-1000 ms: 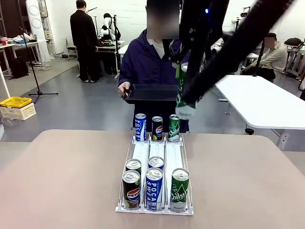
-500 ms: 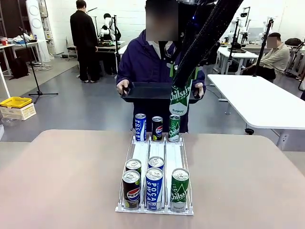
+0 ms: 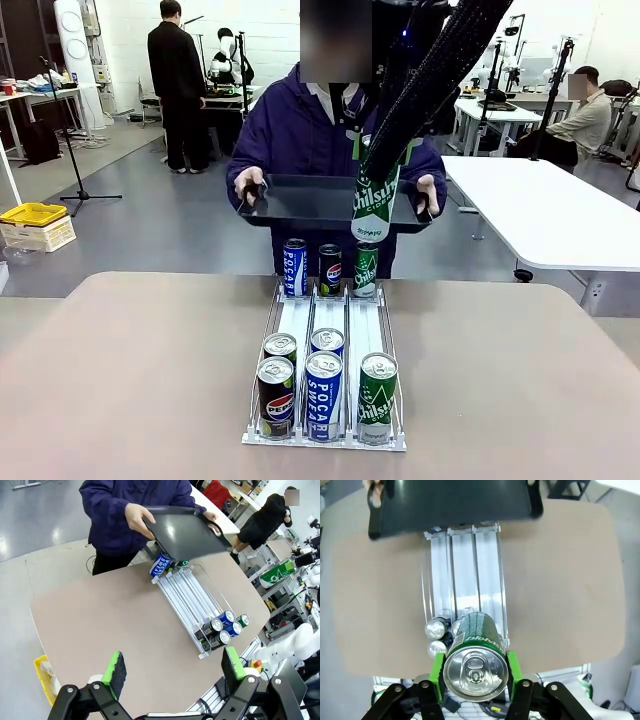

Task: Retrieve and hand over the desired beverage to the person.
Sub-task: Place the picked can on the Handle tray extended by the person.

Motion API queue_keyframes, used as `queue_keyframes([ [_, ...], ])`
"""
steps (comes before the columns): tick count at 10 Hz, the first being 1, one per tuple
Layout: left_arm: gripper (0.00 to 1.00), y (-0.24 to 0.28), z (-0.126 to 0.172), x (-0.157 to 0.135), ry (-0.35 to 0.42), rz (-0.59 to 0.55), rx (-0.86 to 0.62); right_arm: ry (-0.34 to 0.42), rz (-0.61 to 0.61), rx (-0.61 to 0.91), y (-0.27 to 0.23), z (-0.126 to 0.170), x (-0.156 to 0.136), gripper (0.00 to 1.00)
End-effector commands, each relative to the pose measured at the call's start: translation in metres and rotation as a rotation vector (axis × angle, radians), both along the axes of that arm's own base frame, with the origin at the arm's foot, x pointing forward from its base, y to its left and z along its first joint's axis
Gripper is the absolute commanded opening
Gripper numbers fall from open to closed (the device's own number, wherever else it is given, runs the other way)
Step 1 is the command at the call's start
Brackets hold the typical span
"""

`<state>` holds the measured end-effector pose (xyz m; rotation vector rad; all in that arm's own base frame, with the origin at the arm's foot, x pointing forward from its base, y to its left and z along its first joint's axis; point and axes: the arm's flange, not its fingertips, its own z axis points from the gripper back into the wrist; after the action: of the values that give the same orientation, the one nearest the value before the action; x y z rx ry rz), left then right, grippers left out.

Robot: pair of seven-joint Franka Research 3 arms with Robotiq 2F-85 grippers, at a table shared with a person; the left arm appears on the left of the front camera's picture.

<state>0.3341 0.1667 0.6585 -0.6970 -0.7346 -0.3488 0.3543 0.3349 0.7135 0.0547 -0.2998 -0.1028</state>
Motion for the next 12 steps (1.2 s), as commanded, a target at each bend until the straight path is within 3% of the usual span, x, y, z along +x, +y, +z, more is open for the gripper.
queue_keyframes([
  [1, 1.00, 0.0007, 0.0008, -0.0001, -0.019, -0.014, -0.007, -0.022, -0.024, -0.018, -0.0039, 0.0008, -0.0030, 0.00],
  [12, 1.00, 0.0007, 0.0008, -0.0001, -0.019, -0.014, -0.007, -0.022, -0.024, -0.018, -0.0039, 0.0008, -0.0030, 0.00],
])
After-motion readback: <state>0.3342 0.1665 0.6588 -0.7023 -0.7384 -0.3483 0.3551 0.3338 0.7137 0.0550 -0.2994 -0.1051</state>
